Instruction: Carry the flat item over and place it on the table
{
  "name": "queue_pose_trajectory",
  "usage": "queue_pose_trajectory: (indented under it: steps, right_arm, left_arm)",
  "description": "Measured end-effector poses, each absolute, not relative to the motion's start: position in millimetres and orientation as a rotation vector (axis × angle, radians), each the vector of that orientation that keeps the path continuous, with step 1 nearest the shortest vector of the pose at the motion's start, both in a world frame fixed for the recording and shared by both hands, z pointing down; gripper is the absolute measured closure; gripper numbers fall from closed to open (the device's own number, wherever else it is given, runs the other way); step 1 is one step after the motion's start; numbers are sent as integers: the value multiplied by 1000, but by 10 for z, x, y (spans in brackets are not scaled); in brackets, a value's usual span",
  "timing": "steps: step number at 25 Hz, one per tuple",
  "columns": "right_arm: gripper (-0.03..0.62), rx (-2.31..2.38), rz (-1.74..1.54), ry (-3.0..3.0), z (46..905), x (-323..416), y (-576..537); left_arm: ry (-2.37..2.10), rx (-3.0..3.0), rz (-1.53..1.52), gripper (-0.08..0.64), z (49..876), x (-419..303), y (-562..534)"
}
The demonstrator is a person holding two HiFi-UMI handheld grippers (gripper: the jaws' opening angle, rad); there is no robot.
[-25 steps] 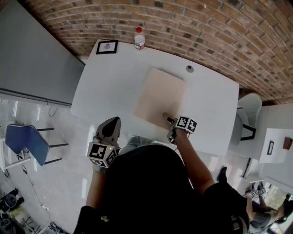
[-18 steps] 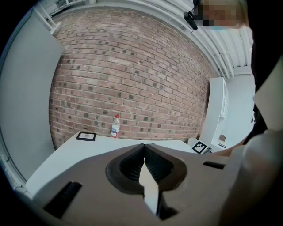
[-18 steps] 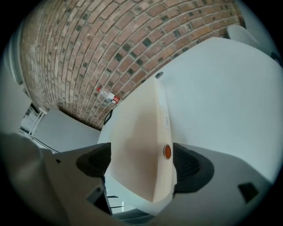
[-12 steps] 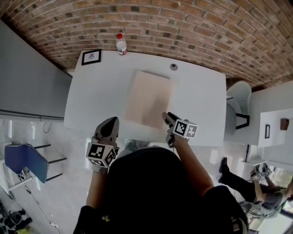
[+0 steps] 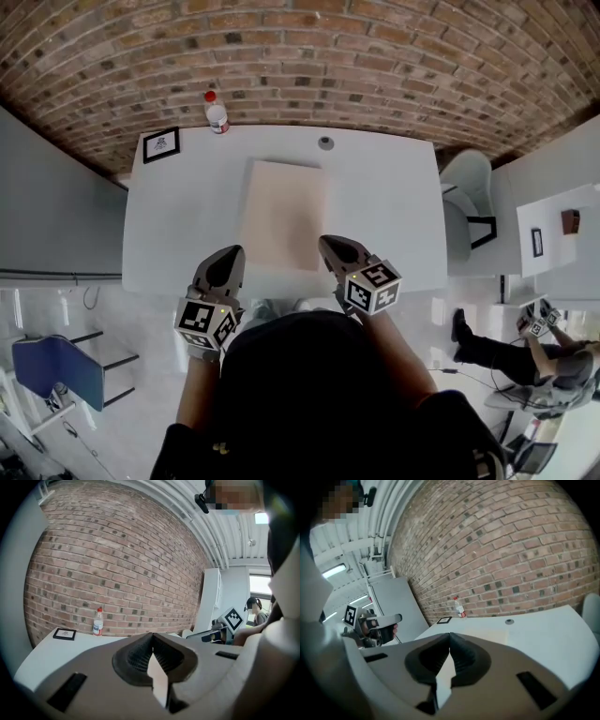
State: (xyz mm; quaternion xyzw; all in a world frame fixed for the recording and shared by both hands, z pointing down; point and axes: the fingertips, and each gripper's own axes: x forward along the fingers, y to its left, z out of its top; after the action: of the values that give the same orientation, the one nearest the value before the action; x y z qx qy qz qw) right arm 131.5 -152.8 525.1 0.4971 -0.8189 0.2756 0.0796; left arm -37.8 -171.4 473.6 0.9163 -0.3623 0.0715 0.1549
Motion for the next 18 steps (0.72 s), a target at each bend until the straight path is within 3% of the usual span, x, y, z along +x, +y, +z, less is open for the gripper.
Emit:
queue_pose_trajectory:
  steps: [18]
  right_arm:
    - [581, 1651, 524, -2555, 4230, 1357, -1276]
  left_arm:
    - [-842, 2801, 125, 555, 4083, -11, -1675]
